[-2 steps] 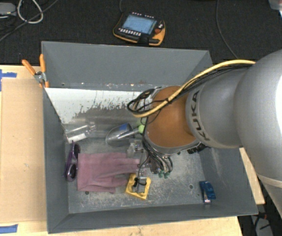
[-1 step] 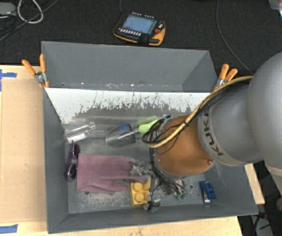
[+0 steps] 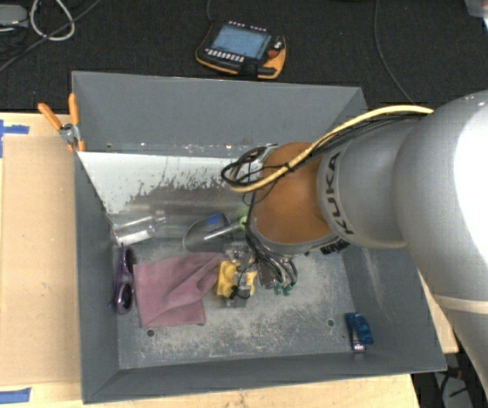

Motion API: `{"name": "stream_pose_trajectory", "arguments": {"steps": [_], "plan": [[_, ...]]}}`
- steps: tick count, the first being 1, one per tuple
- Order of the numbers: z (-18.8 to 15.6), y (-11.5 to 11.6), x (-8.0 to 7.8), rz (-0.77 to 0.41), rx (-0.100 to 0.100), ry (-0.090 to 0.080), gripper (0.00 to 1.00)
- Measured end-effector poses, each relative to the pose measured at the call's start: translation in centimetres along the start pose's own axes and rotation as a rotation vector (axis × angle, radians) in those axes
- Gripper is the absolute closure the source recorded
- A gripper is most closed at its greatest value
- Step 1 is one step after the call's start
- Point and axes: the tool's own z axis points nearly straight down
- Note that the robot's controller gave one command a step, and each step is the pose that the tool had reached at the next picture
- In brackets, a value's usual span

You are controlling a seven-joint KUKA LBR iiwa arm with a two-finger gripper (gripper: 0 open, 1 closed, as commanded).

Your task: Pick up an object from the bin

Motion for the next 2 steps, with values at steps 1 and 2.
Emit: {"name": "stream_pose_trajectory", "arguments": {"steps": [1,2], "plan": [[0.0,0.01,0.0,0.0,0.0,0.0,1.0],[-0.66,0.0,0.12,-0.002,0.0,0.003,1.0]]}}
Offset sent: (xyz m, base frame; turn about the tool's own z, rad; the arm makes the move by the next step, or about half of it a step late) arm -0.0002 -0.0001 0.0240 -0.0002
